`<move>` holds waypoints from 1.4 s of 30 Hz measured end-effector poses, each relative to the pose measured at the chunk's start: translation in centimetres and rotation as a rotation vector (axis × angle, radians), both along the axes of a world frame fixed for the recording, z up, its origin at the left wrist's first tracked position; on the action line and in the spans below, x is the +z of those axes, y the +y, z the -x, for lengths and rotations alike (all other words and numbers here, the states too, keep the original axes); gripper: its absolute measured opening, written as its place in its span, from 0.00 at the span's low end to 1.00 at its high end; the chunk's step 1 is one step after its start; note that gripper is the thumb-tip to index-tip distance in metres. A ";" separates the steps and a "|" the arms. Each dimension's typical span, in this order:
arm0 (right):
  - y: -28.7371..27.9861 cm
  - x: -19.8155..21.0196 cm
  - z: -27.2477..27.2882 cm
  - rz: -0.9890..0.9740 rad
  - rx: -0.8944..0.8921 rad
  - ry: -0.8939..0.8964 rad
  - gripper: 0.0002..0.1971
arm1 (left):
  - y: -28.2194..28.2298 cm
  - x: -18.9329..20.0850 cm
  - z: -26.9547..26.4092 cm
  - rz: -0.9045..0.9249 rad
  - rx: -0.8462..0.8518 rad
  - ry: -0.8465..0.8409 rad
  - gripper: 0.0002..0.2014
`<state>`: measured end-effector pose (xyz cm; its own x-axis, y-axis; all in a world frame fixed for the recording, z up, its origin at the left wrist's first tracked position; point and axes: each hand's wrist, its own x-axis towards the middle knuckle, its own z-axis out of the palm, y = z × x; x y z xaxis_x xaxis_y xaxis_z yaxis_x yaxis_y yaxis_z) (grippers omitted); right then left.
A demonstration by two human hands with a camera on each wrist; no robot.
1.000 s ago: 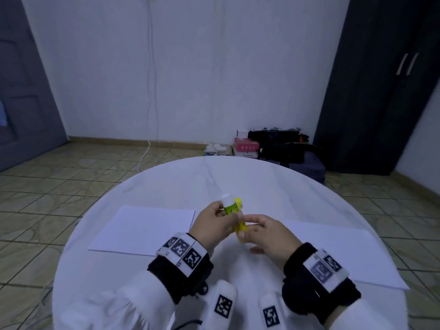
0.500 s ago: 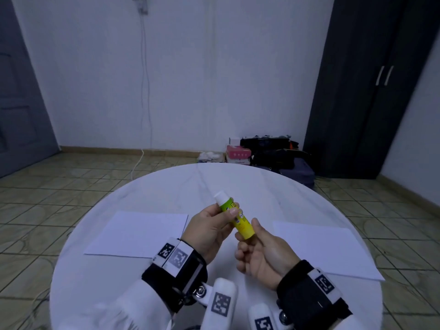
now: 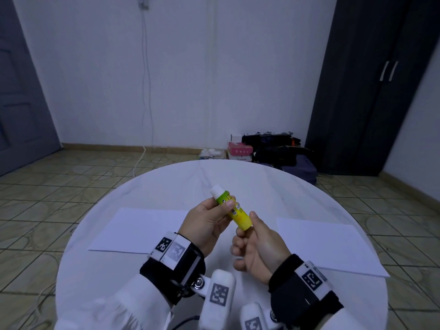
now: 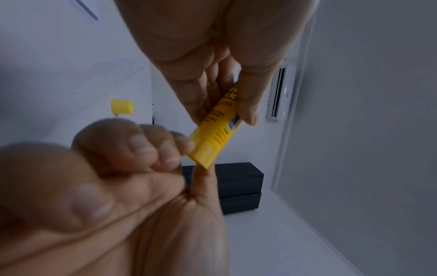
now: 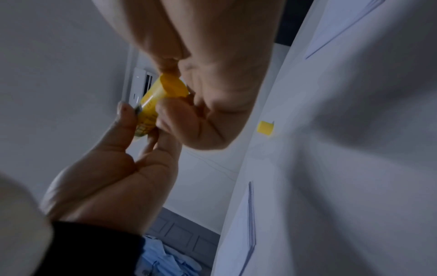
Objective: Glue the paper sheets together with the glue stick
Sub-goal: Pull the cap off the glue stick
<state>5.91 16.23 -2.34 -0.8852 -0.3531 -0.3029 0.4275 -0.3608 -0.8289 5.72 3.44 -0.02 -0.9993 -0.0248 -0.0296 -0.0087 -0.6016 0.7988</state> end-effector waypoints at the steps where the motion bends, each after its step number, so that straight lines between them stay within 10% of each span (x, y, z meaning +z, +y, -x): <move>1: -0.1 0.0 0.1 -0.019 -0.003 0.007 0.27 | -0.1 0.0 0.0 -0.005 0.006 -0.001 0.05; 7: -0.8 -0.2 0.0 0.062 -0.122 0.138 0.16 | -0.6 0.1 0.2 -0.047 0.035 -0.008 0.04; 13: -0.7 -0.1 0.2 -0.073 -0.041 0.046 0.28 | -0.5 0.1 0.0 -0.048 0.029 -0.007 0.04; 19: -0.8 -0.4 0.0 -0.018 -0.087 0.142 0.13 | -0.9 0.3 -0.1 -0.074 0.040 -0.016 0.04; 25: -1.0 -0.3 0.2 -0.068 -0.043 0.006 0.26 | -0.5 0.2 -0.4 -0.034 0.012 -0.018 0.05; 30: -0.5 -0.3 0.2 -0.004 -0.081 0.087 0.13 | -0.7 0.1 -0.2 -0.049 0.026 -0.017 0.04; 38: -0.5 -0.3 0.6 -0.184 -0.016 -0.001 0.28 | -0.4 -0.1 -0.6 -0.019 0.015 -0.029 0.06; 42: -0.4 -0.5 0.3 -0.072 -0.062 0.102 0.15 | -0.6 0.0 -0.5 -0.019 0.029 -0.028 0.05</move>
